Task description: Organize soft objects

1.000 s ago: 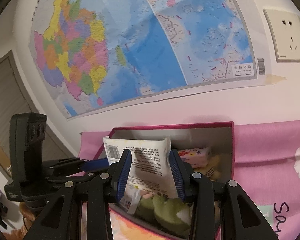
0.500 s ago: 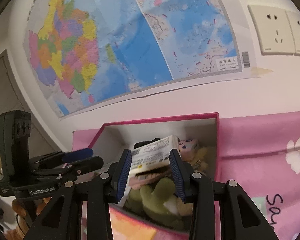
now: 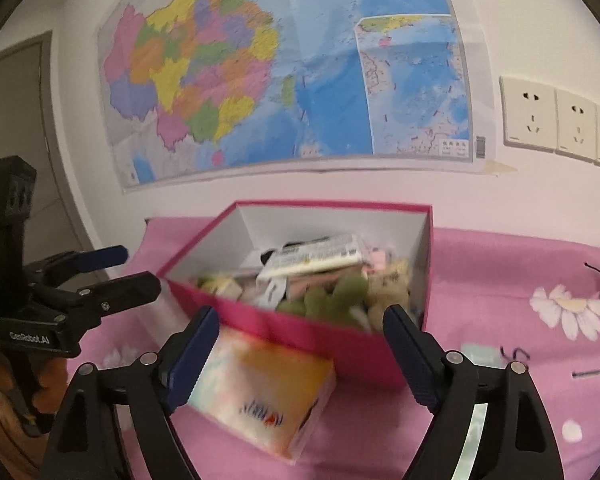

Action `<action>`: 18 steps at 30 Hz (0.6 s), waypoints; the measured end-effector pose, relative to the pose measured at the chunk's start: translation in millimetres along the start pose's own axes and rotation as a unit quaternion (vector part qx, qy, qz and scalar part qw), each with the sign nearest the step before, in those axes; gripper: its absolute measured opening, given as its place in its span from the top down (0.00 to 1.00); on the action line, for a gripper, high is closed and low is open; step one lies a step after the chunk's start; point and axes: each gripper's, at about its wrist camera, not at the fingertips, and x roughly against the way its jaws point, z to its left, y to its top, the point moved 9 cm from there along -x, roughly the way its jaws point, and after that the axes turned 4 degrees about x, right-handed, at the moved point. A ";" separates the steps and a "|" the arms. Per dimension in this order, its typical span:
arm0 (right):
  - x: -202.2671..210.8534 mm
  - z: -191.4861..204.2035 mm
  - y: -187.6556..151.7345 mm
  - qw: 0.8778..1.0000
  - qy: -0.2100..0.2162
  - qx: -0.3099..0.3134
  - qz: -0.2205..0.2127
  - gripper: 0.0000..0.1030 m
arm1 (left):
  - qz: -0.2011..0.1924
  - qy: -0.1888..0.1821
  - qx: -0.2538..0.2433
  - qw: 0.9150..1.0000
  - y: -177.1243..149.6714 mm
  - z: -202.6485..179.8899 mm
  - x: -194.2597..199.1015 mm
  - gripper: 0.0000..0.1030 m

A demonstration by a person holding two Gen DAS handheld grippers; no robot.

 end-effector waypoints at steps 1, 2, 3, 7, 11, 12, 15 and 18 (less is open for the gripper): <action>2.7 2.6 -4.0 1.000 -0.002 0.000 -0.001 0.11 | 0.004 0.005 0.005 1.000 -6.4 1.8 1.0 0.00; 5.0 4.6 -6.5 1.000 -0.003 0.000 -0.003 0.10 | 0.008 0.007 0.008 1.000 -12.1 2.5 1.6 0.00; 6.9 7.2 -9.5 1.000 -0.005 0.001 -0.003 0.10 | 0.016 0.010 0.012 1.000 -19.0 4.0 1.7 0.00; 12.5 18.9 -23.5 1.000 -0.008 0.007 0.004 0.05 | 0.031 0.027 0.020 0.999 -41.0 10.2 4.6 0.01; 11.7 29.2 -39.4 1.000 -0.001 0.006 0.021 0.05 | 0.047 0.037 0.028 0.998 -58.1 15.1 4.9 0.00; 11.3 31.1 -43.9 1.000 0.000 0.006 0.027 0.05 | 0.053 0.039 0.033 0.997 -62.2 16.8 4.8 0.01; 12.7 34.8 -54.6 0.999 -0.003 0.008 0.035 0.05 | 0.056 0.040 0.036 0.997 -70.8 17.9 6.7 0.01; 13.8 31.0 -66.3 0.999 -0.008 0.004 0.049 0.05 | 0.062 0.048 0.037 0.996 -77.9 20.4 6.3 0.01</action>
